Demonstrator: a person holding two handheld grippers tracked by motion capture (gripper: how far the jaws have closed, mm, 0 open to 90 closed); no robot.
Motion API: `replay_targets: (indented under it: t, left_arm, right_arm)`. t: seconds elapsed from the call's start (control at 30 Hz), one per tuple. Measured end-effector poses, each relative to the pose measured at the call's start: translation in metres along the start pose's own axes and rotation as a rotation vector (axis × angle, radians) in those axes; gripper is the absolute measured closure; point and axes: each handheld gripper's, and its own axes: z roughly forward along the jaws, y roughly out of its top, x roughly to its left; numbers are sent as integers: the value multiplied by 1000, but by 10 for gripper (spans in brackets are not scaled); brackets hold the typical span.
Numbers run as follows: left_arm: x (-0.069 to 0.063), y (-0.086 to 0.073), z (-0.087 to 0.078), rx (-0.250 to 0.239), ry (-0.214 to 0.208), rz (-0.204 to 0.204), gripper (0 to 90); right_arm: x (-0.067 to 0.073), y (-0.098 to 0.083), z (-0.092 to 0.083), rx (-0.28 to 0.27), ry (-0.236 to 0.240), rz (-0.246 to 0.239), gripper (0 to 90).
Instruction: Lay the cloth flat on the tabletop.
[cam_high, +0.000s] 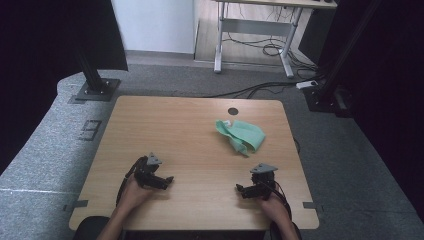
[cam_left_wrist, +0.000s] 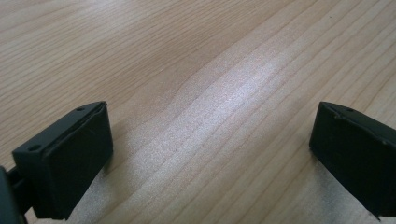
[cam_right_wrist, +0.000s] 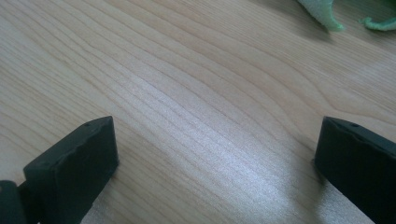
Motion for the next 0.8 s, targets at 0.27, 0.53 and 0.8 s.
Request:
replay_targets:
  t: [0.27,0.53,0.8]
  left_arm:
    - [-1,0,0,-1,17,-22,0]
    - [-1,0,0,-2,21,-28,0]
    - [-2,0,0,-4,27,-35,10]
  right_arm:
    - [0,0,0,-1,1,-1,0]
    - [0,0,0,0,2,0,0]
    - [0,1,1,3,2,-2,0]
